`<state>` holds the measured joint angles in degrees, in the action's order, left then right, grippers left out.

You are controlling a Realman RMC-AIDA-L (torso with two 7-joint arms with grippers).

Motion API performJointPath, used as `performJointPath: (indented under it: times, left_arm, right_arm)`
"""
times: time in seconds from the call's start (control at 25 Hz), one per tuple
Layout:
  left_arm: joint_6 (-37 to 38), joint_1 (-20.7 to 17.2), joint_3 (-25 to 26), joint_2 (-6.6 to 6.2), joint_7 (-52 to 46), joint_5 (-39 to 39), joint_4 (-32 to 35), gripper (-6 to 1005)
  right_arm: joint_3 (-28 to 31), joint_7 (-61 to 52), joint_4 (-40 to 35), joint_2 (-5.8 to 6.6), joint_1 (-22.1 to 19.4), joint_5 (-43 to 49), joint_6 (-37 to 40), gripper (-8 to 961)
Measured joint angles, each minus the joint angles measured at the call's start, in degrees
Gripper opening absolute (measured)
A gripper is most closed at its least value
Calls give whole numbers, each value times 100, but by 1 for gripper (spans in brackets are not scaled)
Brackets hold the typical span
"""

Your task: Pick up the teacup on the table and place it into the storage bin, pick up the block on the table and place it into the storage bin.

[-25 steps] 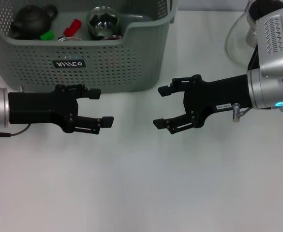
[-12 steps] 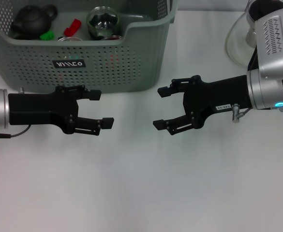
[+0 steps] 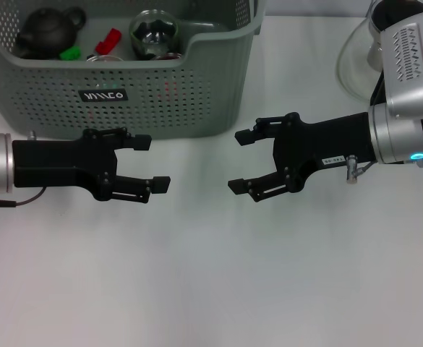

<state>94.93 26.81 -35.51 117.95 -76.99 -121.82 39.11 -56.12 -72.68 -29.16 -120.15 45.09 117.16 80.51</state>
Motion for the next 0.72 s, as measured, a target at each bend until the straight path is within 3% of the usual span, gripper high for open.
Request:
performJointPath:
  times: [0.72]
  left_arm:
    - [2,17,0,0,0,0,0,932]
  right_arm:
    - [11,0,-29,0,7,-5,0,896]
